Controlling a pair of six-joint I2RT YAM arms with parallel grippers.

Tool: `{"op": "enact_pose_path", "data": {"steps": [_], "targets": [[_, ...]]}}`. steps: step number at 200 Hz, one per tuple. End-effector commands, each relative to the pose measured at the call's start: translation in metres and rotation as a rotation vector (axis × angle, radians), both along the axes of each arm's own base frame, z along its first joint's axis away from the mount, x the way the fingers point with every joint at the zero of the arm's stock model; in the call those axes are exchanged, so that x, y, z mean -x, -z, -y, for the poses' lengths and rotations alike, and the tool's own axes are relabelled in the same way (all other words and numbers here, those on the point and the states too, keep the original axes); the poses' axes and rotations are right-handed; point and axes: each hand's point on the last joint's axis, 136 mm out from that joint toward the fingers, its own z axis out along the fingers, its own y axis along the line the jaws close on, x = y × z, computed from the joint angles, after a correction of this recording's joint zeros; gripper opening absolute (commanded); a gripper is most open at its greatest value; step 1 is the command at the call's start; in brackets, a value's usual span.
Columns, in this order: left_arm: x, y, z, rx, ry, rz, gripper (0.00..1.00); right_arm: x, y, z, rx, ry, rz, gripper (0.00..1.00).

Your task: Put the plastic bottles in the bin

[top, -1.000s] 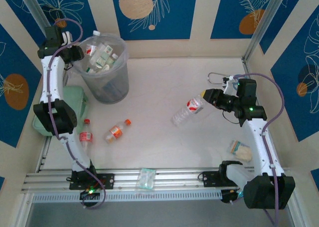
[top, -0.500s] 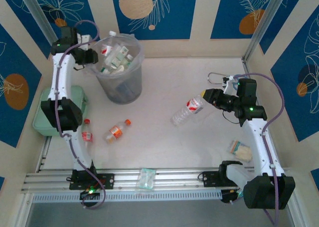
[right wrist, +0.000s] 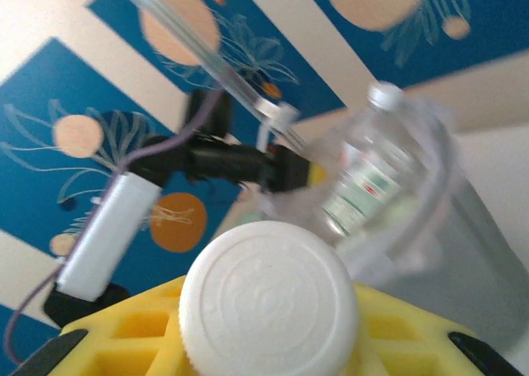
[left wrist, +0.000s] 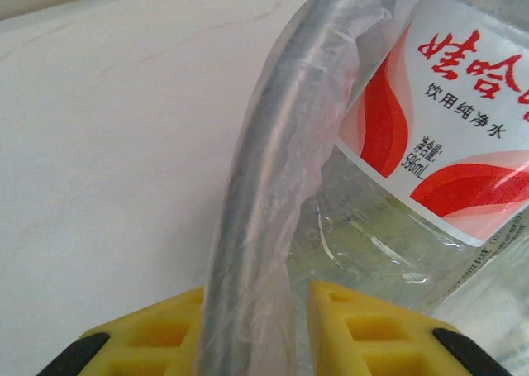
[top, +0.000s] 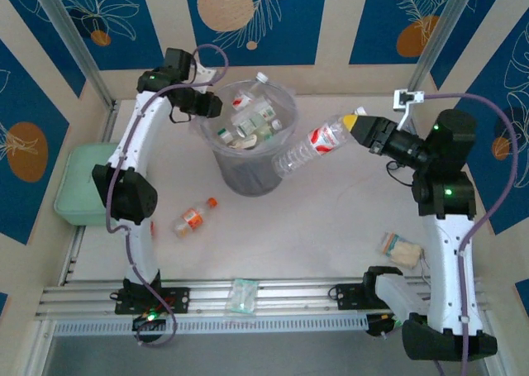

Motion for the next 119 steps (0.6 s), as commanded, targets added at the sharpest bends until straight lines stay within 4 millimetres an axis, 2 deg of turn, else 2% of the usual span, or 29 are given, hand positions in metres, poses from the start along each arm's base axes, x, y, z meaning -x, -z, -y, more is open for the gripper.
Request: {"op": "enact_pose_path", "data": {"steps": [1, 18, 40, 59, 88, 119], "targets": [[0.034, -0.003, 0.031, 0.04, 0.088, -0.061, 0.29, 0.015, -0.036, -0.008, -0.035, -0.059, 0.092, 0.18], [0.045, -0.005, 0.048, 0.046, 0.124, -0.059, 0.29, 0.006, -0.045, -0.007, -0.026, -0.028, 0.125, 0.17], [0.059, -0.011, 0.073, 0.086, 0.173, -0.06, 0.32, -0.018, -0.037, -0.011, -0.004, 0.004, 0.115, 0.15], [0.065, -0.017, 0.086, 0.116, 0.18, -0.051, 0.33, -0.04, -0.021, -0.023, 0.04, 0.011, 0.091, 0.15], [0.072, -0.027, 0.097, 0.181, 0.161, -0.034, 0.34, -0.062, 0.006, -0.046, 0.148, 0.014, 0.068, 0.14], [0.078, -0.035, 0.1, 0.2, 0.145, -0.013, 0.35, -0.069, 0.041, -0.06, 0.221, -0.001, 0.001, 0.13]]}}
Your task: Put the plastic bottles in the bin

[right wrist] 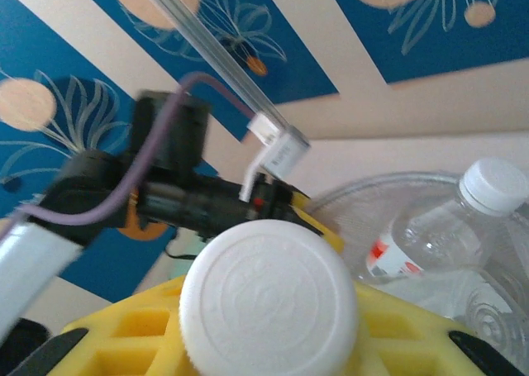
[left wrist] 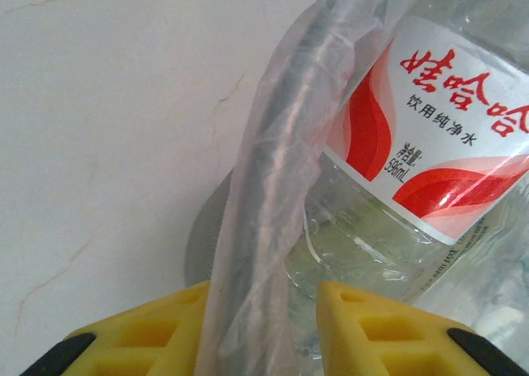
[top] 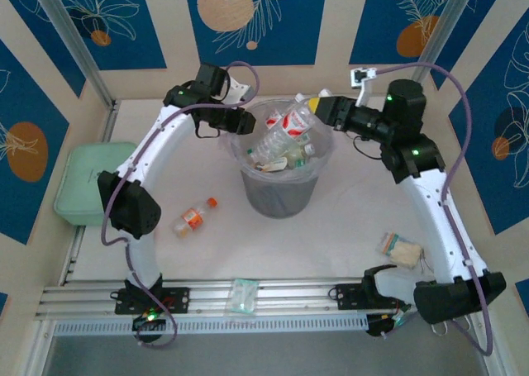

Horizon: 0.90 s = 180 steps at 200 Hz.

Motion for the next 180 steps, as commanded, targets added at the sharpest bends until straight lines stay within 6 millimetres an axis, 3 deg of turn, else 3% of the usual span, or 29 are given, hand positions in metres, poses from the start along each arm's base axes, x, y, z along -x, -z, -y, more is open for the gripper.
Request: {"op": "enact_pose_path", "data": {"steps": [1, 55, 96, 134, 156, 180], "targets": [[0.017, -0.032, 0.012, 0.094, 0.015, 0.025, 0.35, 0.002, 0.007, 0.0, 0.084, 0.035, 0.038, 0.13], [0.006, -0.039, 0.009, 0.104, -0.058, 0.057, 0.35, 0.013, 0.081, -0.015, 0.122, 0.024, -0.117, 0.13], [0.002, -0.038, 0.013, 0.111, -0.077, 0.063, 0.35, 0.013, 0.126, -0.026, 0.158, 0.028, -0.156, 0.13], [0.004, -0.04, 0.019, 0.126, -0.066, 0.065, 0.37, 0.005, 0.148, -0.041, 0.182, -0.001, -0.184, 0.13], [0.005, -0.046, 0.02, 0.134, -0.058, 0.083, 0.45, 0.001, 0.155, -0.049, 0.203, -0.025, -0.209, 0.19], [0.004, -0.062, 0.016, 0.117, -0.047, 0.127, 0.58, 0.0, 0.147, -0.047, 0.214, -0.024, -0.201, 0.29]]}}
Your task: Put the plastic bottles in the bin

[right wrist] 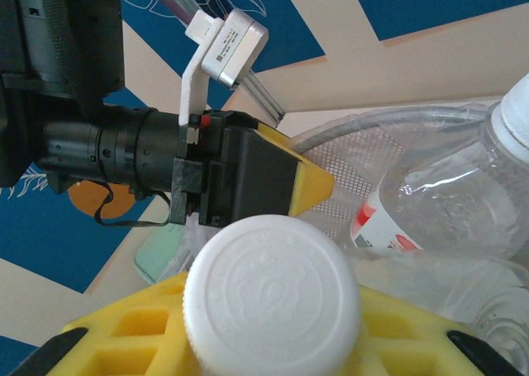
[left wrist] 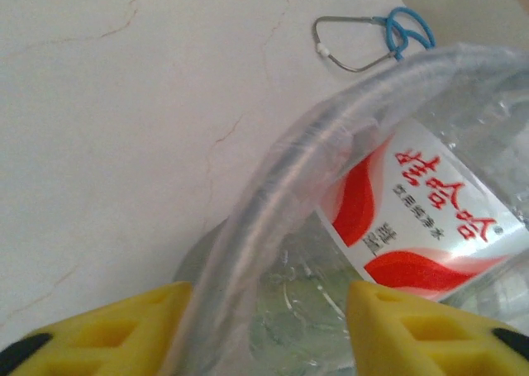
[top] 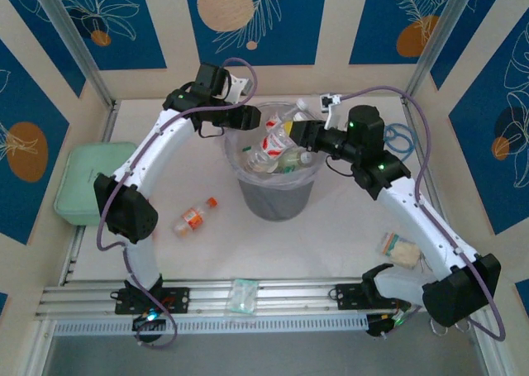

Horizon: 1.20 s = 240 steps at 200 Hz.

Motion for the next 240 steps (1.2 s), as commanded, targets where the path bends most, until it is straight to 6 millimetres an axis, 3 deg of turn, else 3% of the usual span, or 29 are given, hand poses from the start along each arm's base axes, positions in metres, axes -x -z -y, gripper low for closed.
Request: {"op": "enact_pose_path", "data": {"steps": [1, 42, 77, 101, 115, 130, 158, 191, 240], "targets": [[0.013, -0.044, 0.008, 0.035, 0.047, 0.092, 0.59, 0.004, 0.071, 0.0, 0.164, -0.017, -0.184, 0.3], [0.016, -0.082, 0.002, 0.008, 0.084, 0.188, 0.89, 0.004, 0.04, 0.015, 0.178, 0.0, -0.147, 0.55], [0.019, -0.112, -0.02, -0.076, 0.066, 0.293, 0.98, 0.004, 0.017, 0.025, 0.184, 0.003, -0.124, 0.66], [0.023, -0.129, -0.05, -0.151, 0.007, 0.351, 1.0, 0.008, 0.003, 0.029, 0.18, -0.006, -0.107, 0.71], [0.028, -0.127, -0.07, -0.193, -0.034, 0.348, 1.0, 0.013, -0.003, 0.03, 0.172, -0.011, -0.099, 0.72], [0.032, -0.116, -0.091, -0.239, -0.089, 0.331, 1.0, 0.018, -0.009, 0.03, 0.163, -0.022, -0.09, 0.74], [0.045, -0.063, -0.127, -0.284, -0.174, 0.221, 1.0, 0.027, -0.018, 0.034, 0.159, -0.021, -0.072, 0.75], [0.071, 0.004, -0.167, -0.288, -0.305, 0.085, 0.95, 0.03, -0.016, 0.033, 0.144, -0.032, -0.094, 0.61], [0.107, 0.105, -0.166, -0.236, -0.319, -0.117, 0.98, 0.02, 0.009, 0.009, 0.125, -0.081, -0.185, 0.42]]}}
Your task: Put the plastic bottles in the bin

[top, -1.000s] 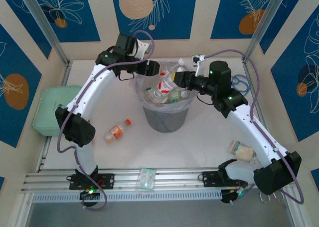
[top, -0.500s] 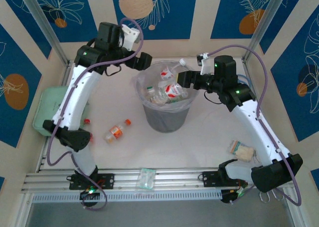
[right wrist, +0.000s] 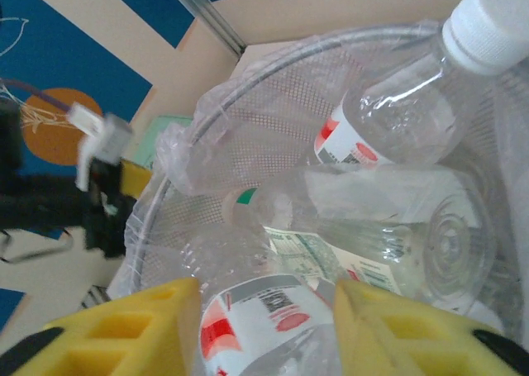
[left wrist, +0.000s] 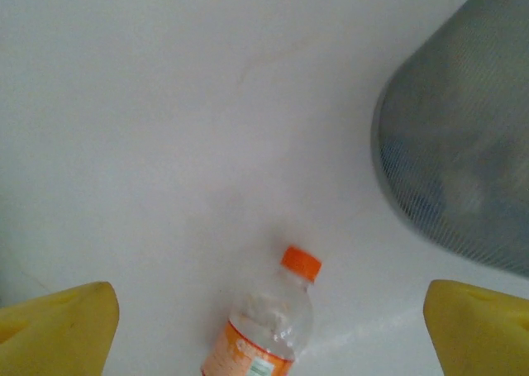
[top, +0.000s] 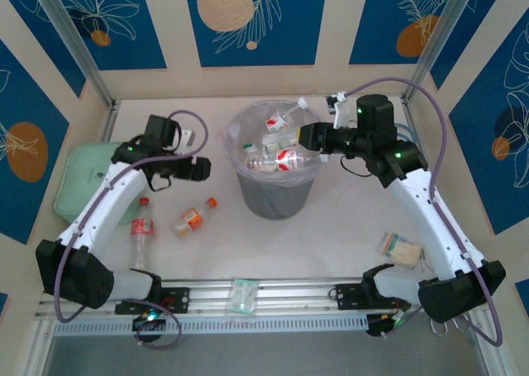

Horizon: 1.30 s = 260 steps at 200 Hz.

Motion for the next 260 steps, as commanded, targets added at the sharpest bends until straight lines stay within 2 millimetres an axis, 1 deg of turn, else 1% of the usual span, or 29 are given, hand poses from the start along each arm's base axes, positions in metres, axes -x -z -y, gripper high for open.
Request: {"op": "enact_pose_path", "data": {"steps": [1, 8, 24, 46, 52, 65, 76, 90, 100, 112, 125, 141, 158, 185, 205, 227, 260], "targets": [[0.001, 0.015, 0.008, 0.091, -0.038, 0.012, 0.98, -0.002, 0.005, -0.016, -0.025, -0.045, -0.038, 0.41], [0.004, 0.024, 0.01, 0.105, -0.037, 0.002, 1.0, -0.003, 0.007, -0.02, -0.028, -0.052, -0.046, 0.41], [0.008, 0.038, 0.01, 0.111, -0.036, -0.008, 1.0, -0.005, 0.011, -0.026, -0.035, -0.062, -0.06, 0.41], [0.01, 0.057, 0.006, 0.082, -0.035, -0.021, 1.0, -0.01, 0.009, -0.034, -0.055, -0.077, -0.067, 0.41], [0.011, 0.061, 0.006, 0.081, -0.032, -0.028, 1.0, -0.011, 0.007, -0.035, -0.057, -0.079, -0.066, 0.42], [0.012, 0.072, 0.009, 0.09, -0.022, -0.052, 1.0, -0.013, 0.001, -0.034, -0.054, -0.071, -0.048, 0.47], [0.014, 0.081, 0.012, 0.1, -0.018, -0.081, 1.0, -0.014, -0.007, -0.027, -0.043, -0.049, -0.026, 0.53], [0.019, 0.095, 0.011, 0.093, -0.023, -0.118, 1.0, -0.017, -0.017, -0.012, -0.026, -0.001, -0.001, 0.63], [0.023, 0.104, 0.01, 0.087, -0.033, -0.146, 1.0, -0.017, -0.023, -0.002, -0.028, 0.025, 0.011, 0.68], [0.031, 0.112, 0.008, 0.082, -0.041, -0.187, 1.0, -0.017, -0.028, 0.012, -0.032, 0.055, 0.015, 0.74], [0.04, 0.116, 0.006, 0.064, -0.053, -0.217, 1.0, -0.016, -0.028, 0.026, -0.029, 0.092, 0.007, 0.78], [0.054, 0.12, 0.003, 0.03, -0.067, -0.241, 1.0, -0.014, -0.024, 0.04, -0.025, 0.126, -0.001, 0.8], [0.069, 0.123, -0.001, -0.016, -0.066, -0.269, 1.0, -0.014, -0.02, 0.049, -0.031, 0.15, -0.014, 0.81], [0.086, 0.132, -0.009, -0.055, -0.084, -0.309, 1.0, -0.012, -0.016, 0.054, -0.043, 0.169, -0.022, 0.81], [0.088, 0.135, -0.008, -0.053, -0.091, -0.317, 1.0, -0.011, -0.015, 0.054, -0.057, 0.173, -0.029, 0.81], [0.086, 0.137, -0.006, -0.051, -0.098, -0.318, 0.89, -0.008, -0.016, 0.052, -0.073, 0.161, -0.032, 0.81], [0.086, 0.147, 0.0, -0.059, -0.094, -0.34, 0.72, -0.005, -0.018, 0.054, -0.07, 0.165, -0.028, 0.81]]}}
